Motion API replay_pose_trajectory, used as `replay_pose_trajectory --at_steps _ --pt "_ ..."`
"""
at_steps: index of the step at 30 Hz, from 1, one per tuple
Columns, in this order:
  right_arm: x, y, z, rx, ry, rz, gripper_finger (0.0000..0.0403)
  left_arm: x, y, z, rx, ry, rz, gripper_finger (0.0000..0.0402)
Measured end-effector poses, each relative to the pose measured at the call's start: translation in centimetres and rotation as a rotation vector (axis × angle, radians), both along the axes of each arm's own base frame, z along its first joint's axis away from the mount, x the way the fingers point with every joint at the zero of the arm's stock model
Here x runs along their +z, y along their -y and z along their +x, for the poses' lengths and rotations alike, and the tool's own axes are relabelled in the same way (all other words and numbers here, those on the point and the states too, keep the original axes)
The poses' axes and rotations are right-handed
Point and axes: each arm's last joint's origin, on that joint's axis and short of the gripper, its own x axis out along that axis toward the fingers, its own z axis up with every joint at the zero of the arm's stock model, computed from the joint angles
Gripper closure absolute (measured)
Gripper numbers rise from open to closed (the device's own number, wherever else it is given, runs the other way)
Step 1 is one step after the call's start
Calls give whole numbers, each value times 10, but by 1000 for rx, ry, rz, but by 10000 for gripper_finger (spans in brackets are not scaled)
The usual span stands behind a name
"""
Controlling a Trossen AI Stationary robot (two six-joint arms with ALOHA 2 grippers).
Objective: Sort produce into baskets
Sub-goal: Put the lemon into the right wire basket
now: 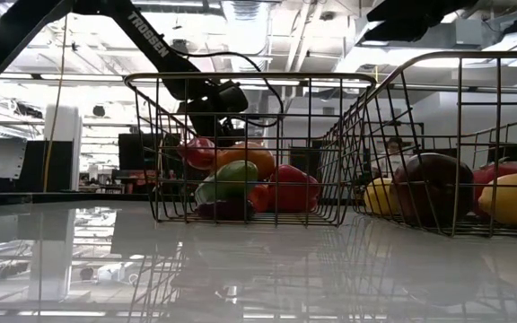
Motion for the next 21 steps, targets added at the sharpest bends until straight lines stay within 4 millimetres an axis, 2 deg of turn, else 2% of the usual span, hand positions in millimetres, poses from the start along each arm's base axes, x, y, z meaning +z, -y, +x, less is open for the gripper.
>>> replay_pose_trajectory --at_steps 6,21 --pt "0 0 0 0 0 0 14 -1 2 1 -34 6 -26 150" --pt "0 0 0 -1 -4 0 14 -4 5 -2 -120 -71 -34 234"
